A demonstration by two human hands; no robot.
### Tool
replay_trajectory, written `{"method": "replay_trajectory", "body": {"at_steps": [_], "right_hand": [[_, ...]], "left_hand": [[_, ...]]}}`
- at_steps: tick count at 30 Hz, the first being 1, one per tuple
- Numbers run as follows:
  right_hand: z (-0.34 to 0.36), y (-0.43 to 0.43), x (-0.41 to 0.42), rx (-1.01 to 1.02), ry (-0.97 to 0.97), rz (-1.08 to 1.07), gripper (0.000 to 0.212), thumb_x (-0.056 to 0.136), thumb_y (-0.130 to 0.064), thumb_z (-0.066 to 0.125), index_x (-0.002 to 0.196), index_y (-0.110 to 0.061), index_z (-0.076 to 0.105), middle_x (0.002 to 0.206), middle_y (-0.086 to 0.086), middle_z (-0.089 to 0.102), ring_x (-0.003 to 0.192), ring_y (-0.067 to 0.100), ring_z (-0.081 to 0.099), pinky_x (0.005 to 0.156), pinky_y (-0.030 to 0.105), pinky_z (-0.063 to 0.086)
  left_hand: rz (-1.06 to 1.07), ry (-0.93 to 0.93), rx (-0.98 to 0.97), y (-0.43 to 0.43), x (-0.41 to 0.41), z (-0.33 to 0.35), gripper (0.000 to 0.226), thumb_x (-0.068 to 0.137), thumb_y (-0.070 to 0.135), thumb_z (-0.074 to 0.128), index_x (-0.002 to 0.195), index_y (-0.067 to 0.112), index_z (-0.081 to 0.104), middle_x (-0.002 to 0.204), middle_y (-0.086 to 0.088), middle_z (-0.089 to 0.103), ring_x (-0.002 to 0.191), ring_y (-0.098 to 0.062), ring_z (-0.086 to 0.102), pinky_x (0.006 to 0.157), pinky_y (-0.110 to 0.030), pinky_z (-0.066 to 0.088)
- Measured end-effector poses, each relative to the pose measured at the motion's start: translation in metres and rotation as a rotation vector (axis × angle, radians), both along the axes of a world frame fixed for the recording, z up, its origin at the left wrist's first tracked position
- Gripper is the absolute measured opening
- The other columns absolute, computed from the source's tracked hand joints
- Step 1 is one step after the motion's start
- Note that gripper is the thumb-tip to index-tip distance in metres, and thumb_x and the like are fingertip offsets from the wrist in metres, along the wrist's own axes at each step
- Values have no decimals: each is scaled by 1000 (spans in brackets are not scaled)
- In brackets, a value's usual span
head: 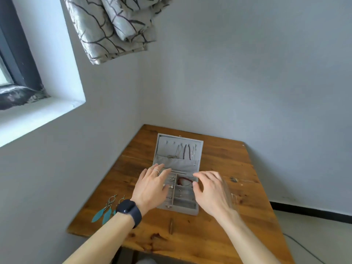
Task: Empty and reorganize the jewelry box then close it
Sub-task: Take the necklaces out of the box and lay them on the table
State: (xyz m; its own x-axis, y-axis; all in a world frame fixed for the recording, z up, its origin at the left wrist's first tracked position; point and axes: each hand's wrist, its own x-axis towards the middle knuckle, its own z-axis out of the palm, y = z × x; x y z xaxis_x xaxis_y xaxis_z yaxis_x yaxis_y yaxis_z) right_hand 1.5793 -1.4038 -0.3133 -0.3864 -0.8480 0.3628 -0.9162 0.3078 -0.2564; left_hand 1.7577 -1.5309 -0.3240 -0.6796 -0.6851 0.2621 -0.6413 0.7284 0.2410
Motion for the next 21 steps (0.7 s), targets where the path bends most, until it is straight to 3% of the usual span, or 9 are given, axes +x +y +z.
{"method": "replay_trajectory", "body": {"at_steps": [8, 15, 18, 21], "right_hand": [[0, -99, -28, 43, -194, -43, 34, 99, -44, 48, 129, -31, 56, 122, -11, 63, 106, 16, 63, 77, 25, 50], [-8, -165, -35, 109, -291, -215, 25, 95, -49, 50, 103, -35, 68, 101, -12, 72, 95, 23, 67, 69, 28, 50], [-10, -182, -37, 149, -364, -268, 32, 93, -55, 50, 87, -32, 72, 85, -8, 72, 87, 24, 67, 65, 27, 49], [-8, -194, -42, 148, -466, -256, 27, 93, -52, 55, 82, -32, 70, 83, -13, 69, 85, 18, 65, 67, 26, 47]], "left_hand": [[120, 187, 135, -96, -17, -1, 64, 97, 37, 55, 155, 29, 28, 163, -2, 22, 149, -24, 21, 120, -40, 25], [166, 470, 707, -151, -44, -11, 84, 94, 34, 64, 159, 24, 12, 159, -8, 30, 145, -24, 30, 110, -30, 32], [139, 473, 792, -160, -46, -19, 70, 97, 30, 61, 156, 22, 23, 150, -3, 46, 134, -20, 45, 97, -22, 38], [102, 462, 725, -162, -44, -24, 54, 100, 27, 58, 150, 16, 40, 146, -3, 52, 133, -17, 49, 105, -23, 40]]}}
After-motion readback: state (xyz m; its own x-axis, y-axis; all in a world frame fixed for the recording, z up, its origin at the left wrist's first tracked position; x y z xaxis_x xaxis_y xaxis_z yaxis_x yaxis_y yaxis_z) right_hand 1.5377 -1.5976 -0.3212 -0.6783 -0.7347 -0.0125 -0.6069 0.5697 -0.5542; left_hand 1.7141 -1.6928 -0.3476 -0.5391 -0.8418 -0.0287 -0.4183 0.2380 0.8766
